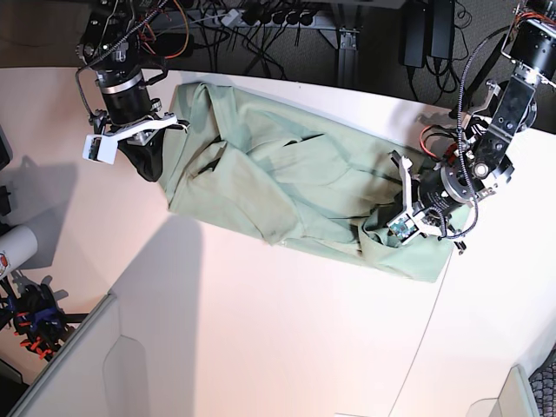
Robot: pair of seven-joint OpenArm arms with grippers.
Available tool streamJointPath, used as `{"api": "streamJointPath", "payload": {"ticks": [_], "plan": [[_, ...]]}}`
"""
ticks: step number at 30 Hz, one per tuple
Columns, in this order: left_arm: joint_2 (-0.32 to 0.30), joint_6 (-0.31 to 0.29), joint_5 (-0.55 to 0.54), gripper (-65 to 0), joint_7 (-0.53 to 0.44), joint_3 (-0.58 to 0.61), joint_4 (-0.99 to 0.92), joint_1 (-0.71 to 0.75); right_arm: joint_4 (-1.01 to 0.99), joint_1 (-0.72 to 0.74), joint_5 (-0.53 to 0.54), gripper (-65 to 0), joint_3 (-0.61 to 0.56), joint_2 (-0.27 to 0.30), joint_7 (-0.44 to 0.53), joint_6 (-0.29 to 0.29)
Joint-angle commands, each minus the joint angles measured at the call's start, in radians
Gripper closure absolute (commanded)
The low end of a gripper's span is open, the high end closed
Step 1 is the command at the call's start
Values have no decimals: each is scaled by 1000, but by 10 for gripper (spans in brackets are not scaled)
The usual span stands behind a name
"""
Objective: Fold the T-shirt properly
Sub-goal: 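Release the strip end and move the left gripper onto the shirt's middle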
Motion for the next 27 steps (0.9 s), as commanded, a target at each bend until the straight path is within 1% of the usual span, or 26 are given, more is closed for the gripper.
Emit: {"api": "streamJointPath", "payload": {"ticks": [1, 3, 4, 5, 6, 10, 16, 18, 20, 21, 22, 24, 25, 27], "plan": [[1, -27, -20, -127, -20, 3, 14, -18, 18, 5, 15, 0, 6, 11, 24, 4], [2, -59, -27, -246, -20, 13, 14, -18, 18, 5, 15, 0, 6, 11, 24, 4], [2, -86, -34, -283, -20, 17, 14, -18, 18, 5, 15, 0, 6, 11, 23, 4], [2, -119, -45, -298, -19, 21, 14, -18, 18, 5, 14, 0, 6, 11, 23, 4], [2, -142, -61, -300, -19, 24, 14, -17, 18, 5, 14, 0, 6, 11, 23, 4], [13, -150, -106, -300, -20, 29, 27, -19, 18, 5, 14, 0, 6, 11, 23, 4], [24, -154, -195, -299, -20, 28, 144, -18, 18, 5, 14, 0, 6, 11, 24, 4], [24, -154, -205, -299, -19, 28, 188, -18, 18, 5, 12, 0, 6, 11, 24, 4], [24, -153, -203, -299, 4, 23, 232, -18, 18, 5, -1, 0, 6, 11, 24, 4], [24, -148, -199, -298, 11, 14, 248, -18, 18, 5, -5, 0, 6, 11, 24, 4], [24, -127, -187, -297, 11, -2, 253, -18, 18, 4, -8, 0, 6, 11, 23, 4], [23, -58, -161, -291, 11, -48, 248, -17, 18, 5, -8, 0, 6, 11, 23, 4], [20, -29, -149, -257, 11, -76, 240, -17, 18, 5, -7, 0, 6, 11, 24, 4], [6, 0, -139, -131, 10, -133, 216, -17, 18, 5, -6, 0, 6, 11, 24, 4]]}}
